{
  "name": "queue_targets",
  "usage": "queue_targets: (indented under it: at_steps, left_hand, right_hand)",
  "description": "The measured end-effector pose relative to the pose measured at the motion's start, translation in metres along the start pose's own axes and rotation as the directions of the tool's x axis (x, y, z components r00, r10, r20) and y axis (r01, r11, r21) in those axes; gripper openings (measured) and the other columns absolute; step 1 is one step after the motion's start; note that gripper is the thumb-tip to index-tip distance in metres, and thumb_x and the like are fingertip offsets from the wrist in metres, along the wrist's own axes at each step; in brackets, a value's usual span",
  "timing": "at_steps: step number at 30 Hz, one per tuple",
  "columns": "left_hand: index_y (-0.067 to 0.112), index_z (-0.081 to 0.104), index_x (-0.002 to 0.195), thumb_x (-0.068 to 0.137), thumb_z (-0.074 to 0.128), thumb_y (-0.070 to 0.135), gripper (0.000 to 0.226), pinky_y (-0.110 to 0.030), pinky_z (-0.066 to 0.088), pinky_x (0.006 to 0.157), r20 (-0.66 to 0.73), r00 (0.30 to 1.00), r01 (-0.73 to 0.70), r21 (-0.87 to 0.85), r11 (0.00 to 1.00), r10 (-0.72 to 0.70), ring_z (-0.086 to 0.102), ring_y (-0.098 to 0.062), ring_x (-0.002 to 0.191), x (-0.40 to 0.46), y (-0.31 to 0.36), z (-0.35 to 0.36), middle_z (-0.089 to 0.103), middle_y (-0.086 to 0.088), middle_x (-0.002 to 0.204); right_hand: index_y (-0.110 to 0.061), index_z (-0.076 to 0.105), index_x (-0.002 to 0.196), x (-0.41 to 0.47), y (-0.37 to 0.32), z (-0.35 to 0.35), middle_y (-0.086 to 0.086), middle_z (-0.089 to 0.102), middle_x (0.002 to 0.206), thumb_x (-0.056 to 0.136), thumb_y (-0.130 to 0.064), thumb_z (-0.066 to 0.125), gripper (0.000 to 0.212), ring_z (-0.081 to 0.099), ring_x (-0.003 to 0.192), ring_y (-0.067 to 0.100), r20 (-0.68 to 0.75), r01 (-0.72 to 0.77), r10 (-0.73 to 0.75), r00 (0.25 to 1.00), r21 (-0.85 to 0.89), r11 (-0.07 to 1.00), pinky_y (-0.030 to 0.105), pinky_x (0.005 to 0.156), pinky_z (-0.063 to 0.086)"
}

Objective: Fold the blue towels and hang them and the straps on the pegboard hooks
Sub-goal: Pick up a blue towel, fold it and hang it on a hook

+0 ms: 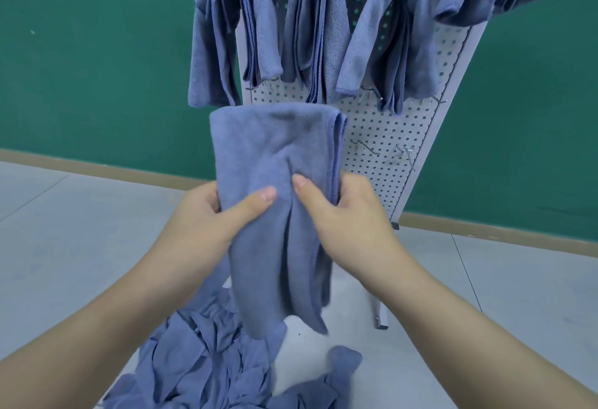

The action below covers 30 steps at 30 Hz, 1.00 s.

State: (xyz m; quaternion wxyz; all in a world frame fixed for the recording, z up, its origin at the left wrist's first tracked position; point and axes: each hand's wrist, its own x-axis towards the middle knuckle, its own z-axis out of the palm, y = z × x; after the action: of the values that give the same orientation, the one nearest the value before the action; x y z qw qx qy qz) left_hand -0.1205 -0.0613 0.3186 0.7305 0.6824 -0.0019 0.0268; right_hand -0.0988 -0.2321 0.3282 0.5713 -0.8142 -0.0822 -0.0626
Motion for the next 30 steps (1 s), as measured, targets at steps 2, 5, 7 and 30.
queue_targets:
  at_steps: [2,5,7,30]
  left_hand:
    - [0.011,0.075,0.112,0.08,0.072,0.025,0.034,-0.027,0.061,0.085,0.05,0.999,0.0,0.038,0.999,-0.002,0.076,-0.016,0.103,-0.003,-0.001,0.003,0.08,-0.001,0.108]
    - [0.012,0.075,0.109,0.089,0.07,0.008,0.021,-0.022,0.06,0.078,-0.001,0.998,-0.066,0.043,0.997,0.066,0.076,-0.014,0.099,-0.007,-0.002,0.007,0.08,0.002,0.105]
    - [0.012,0.076,0.105,0.092,0.069,0.006,0.015,-0.023,0.061,0.075,-0.049,0.996,-0.078,0.038,0.996,0.08,0.077,-0.014,0.095,-0.009,-0.001,0.008,0.081,0.001,0.101]
    - [0.008,0.069,0.121,0.082,0.069,0.017,0.04,-0.025,0.059,0.081,0.115,0.984,-0.118,-0.147,0.982,0.135,0.074,-0.022,0.106,-0.011,0.002,0.009,0.077,-0.008,0.116]
  right_hand:
    - [-0.013,0.072,0.083,0.002,0.001,-0.004,-0.005,0.075,0.077,0.1,-0.035,0.064,0.029,0.069,0.073,0.01,-0.036,0.03,-0.029,0.999,0.016,0.999,0.028,0.071,0.056]
    - [-0.016,0.077,0.102,0.002,0.002,-0.009,-0.007,0.079,0.095,0.1,-0.037,0.064,0.024,0.074,0.092,0.012,0.03,-0.029,0.027,0.999,0.075,0.997,0.04,0.09,0.059]
    - [-0.022,0.076,0.107,-0.001,0.002,-0.011,-0.01,0.079,0.102,0.099,-0.038,0.066,0.021,0.075,0.098,0.011,0.167,-0.129,0.106,0.98,0.133,0.983,0.043,0.096,0.058]
    - [-0.018,0.072,0.116,-0.016,-0.004,-0.026,-0.004,0.079,0.108,0.107,-0.026,0.056,0.02,0.076,0.101,0.017,0.084,-0.259,0.245,0.966,0.361,0.896,0.046,0.098,0.058]
